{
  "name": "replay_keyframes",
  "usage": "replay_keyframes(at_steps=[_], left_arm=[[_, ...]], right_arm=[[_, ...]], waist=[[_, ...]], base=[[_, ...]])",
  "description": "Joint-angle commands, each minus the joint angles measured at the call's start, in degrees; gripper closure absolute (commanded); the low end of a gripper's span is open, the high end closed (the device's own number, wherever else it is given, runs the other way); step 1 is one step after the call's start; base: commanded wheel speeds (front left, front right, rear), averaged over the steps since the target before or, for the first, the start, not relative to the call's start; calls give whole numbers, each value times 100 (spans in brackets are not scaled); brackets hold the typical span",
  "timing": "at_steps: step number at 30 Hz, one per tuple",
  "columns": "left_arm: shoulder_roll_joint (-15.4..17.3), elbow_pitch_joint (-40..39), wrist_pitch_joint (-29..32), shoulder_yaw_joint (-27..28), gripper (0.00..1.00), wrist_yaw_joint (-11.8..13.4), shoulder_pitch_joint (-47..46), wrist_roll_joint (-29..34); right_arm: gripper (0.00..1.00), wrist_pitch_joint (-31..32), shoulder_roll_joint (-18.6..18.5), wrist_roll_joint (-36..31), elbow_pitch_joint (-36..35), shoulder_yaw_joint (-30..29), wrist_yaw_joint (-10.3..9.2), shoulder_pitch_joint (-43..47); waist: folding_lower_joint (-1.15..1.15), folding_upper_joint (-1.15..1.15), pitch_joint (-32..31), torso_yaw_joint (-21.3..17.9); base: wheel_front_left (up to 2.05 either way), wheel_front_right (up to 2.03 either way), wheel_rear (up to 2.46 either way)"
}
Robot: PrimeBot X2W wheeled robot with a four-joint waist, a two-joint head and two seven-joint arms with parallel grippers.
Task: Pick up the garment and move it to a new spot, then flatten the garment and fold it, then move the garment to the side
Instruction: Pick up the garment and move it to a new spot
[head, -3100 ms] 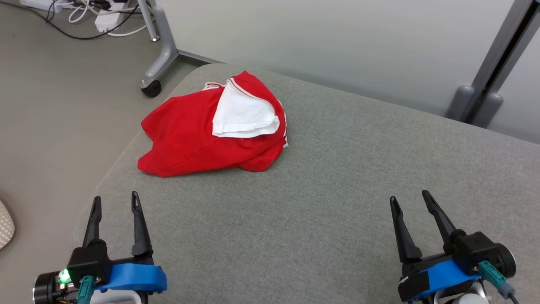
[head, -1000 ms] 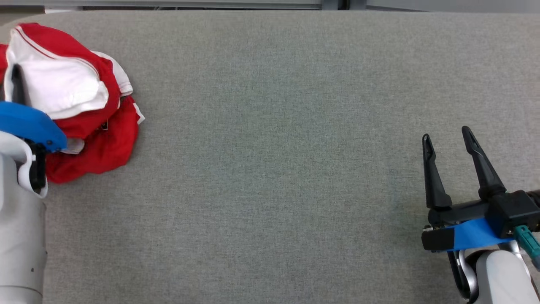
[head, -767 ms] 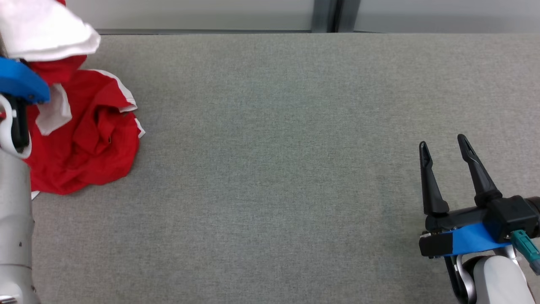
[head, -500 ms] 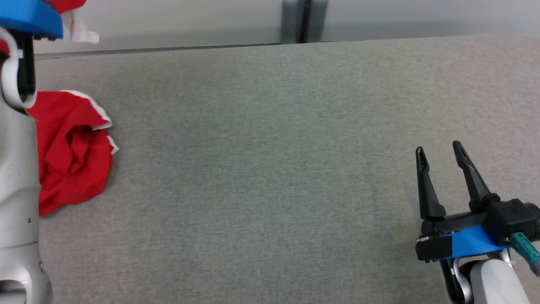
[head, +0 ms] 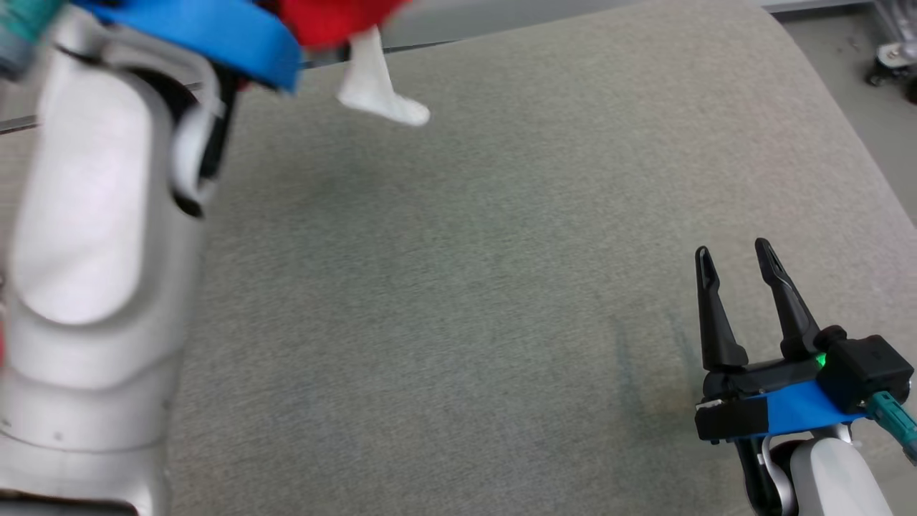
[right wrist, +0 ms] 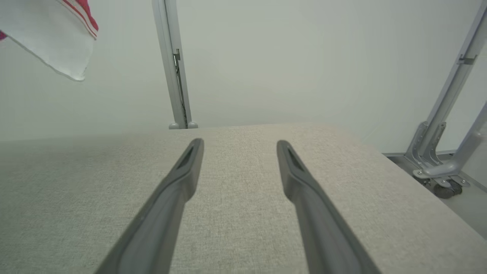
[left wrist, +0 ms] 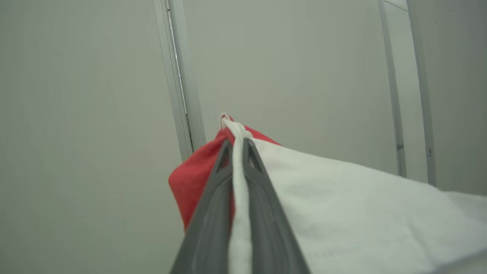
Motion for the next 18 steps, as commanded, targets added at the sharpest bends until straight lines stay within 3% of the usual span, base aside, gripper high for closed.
replay_keyframes(at_steps=[1, 9, 17, 18], left_arm=[[-44, 70, -18, -100, 100, -29, 221, -34], [-385, 631, -358, -585, 100, -31, 1470, -189], [-658, 1350, -721, -1181, 100, -36, 2604, -309], [-689, 1412, -779, -1263, 61, -36, 2676, -301]], right_arm=[[0, -21, 1, 78, -3, 1, 1, -51], [0, -20, 1, 94, -3, -10, 1, -34], [0, -20, 0, 36, 60, 33, 1, -1], [0, -21, 0, 38, 60, 44, 1, 0]], waist=[[0, 0, 1, -98], [0, 0, 5, -224], [0, 0, -129, -45], [0, 0, -142, -15]], base=[[0, 0, 0], [0, 0, 0], [0, 0, 0], [0, 0, 0]])
